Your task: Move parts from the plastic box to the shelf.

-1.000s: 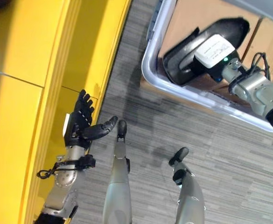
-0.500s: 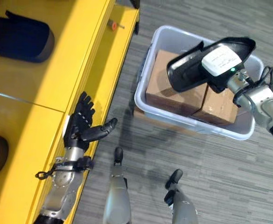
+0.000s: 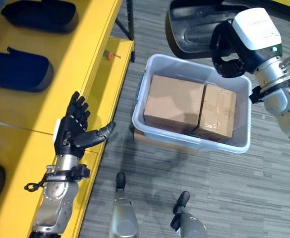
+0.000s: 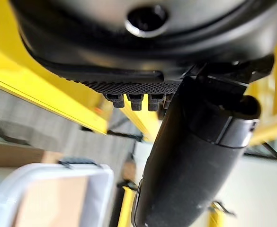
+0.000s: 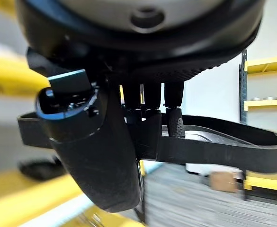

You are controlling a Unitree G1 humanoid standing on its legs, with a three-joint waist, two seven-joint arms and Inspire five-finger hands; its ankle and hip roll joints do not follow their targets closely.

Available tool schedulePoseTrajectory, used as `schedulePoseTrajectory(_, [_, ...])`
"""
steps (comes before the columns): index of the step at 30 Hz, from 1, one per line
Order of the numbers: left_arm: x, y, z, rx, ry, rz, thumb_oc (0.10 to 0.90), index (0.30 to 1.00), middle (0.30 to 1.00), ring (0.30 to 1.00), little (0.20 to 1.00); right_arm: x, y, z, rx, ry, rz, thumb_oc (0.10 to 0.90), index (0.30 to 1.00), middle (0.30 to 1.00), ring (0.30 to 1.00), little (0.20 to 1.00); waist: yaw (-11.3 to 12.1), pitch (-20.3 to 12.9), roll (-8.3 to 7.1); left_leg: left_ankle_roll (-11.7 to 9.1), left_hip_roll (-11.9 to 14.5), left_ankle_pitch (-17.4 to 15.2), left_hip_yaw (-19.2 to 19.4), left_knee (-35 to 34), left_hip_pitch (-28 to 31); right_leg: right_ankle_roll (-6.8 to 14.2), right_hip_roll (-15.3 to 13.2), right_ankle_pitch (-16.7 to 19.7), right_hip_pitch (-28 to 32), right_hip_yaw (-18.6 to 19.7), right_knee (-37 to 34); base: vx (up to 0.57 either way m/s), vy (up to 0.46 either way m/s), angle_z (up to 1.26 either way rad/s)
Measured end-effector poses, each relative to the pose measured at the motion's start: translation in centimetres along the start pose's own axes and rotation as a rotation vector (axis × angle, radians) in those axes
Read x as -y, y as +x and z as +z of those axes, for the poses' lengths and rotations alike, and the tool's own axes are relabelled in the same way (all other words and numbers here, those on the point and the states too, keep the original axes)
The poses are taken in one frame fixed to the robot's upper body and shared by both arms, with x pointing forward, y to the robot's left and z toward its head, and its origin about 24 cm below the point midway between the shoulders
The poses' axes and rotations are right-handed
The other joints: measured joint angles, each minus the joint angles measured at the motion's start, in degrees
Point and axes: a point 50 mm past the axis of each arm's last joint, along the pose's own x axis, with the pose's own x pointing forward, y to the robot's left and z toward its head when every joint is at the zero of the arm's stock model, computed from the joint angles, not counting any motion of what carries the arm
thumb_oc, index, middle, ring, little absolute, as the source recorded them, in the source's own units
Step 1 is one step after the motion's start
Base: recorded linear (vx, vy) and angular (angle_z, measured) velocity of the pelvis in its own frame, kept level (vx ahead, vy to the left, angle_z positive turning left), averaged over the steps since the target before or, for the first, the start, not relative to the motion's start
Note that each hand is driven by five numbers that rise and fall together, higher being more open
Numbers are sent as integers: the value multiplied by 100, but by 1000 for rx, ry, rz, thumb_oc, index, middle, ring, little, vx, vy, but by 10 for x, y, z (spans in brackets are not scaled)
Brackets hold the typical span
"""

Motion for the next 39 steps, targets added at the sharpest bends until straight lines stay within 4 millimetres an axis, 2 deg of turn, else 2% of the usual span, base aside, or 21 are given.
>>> schedulePoseTrajectory(2, [0, 2, 4, 15, 68, -17, 900, 1000, 1000, 1000, 1000, -4, -1, 7, 23, 60, 13, 400, 300, 300, 300, 300, -69, -125, 14, 1, 0, -15, -4, -6, -27, 0, 2, -2, -15, 31, -8, 23, 19, -8])
schedulePoseTrajectory(3, [1, 3, 9, 40, 193, -42, 900, 1000, 1000, 1000, 1000, -14, -8, 14, 40, 163, 60, 400, 300, 300, 300, 300, -209, -378, 13, -15, 11, -41, 58, -8, 10, -7, 9, -6, -36, 81, -13, 23, 16, -15])
schedulePoseTrajectory(9, [1, 6, 15, 88, 466, -70, 900, 1000, 1000, 1000, 1000, -48, -26, 25, 28, 431, 195, 400, 300, 300, 300, 300, -405, -978, -1, -109, 89, -81, 305, -108, 352, -9, 88, -11, 84, 284, -104, 5, 16, -23])
schedulePoseTrajectory(12, [4, 9, 18, 136, 620, -69, 900, 1000, 1000, 1000, 1000, -54, -29, 27, 21, 519, 242, 400, 300, 300, 300, 300, -589, -1163, -3, -140, 128, -105, 418, -108, 458, -15, 121, -15, 90, 410, -108, 15, 16, -19])
schedulePoseTrajectory(17, [0, 16, 34, 227, 957, -147, 900, 1000, 1000, 1000, 1000, -58, -31, 38, 60, 617, 312, 400, 300, 300, 300, 300, -694, -1289, 22, -185, 184, -144, 604, -108, 619, -22, 171, -13, 121, 547, -110, 14, 10, -19])
schedulePoseTrajectory(20, [7, 23, 44, 334, 1089, -183, 900, 1000, 1000, 1000, 1000, -61, -35, 46, 97, 640, 382, 400, 300, 300, 300, 300, -720, -1395, 97, -197, 185, -161, 627, -109, 682, -22, 170, -16, 148, 590, -110, 1, 2, -5])
schedulePoseTrajectory(26, [18, 24, 51, 462, 1198, -234, 900, 1000, 1000, 1000, 1000, -72, -44, 49, 84, 695, 437, 400, 300, 300, 300, 300, -755, -1560, 181, -199, 181, -163, 631, -109, 683, -19, 166, -19, 147, 595, -110, 0, 0, 0])
schedulePoseTrajectory(36, [24, 26, 53, 515, 1271, -282, 900, 1000, 1000, 1000, 1000, -71, -51, 42, 66, 691, 495, 400, 300, 300, 300, 300, -912, -1618, 221, -204, 188, -160, 645, -109, 688, -21, 175, -20, 135, 616, -110, 0, 0, 0])
schedulePoseTrajectory(39, [25, 25, 52, 523, 1292, -292, 900, 1000, 1000, 1000, 1000, -79, -62, 43, 42, 732, 520, 400, 300, 300, 300, 300, -955, -1619, 221, -205, 187, -162, 657, -109, 690, -21, 176, -20, 129, 628, -110, 0, 0, 0])
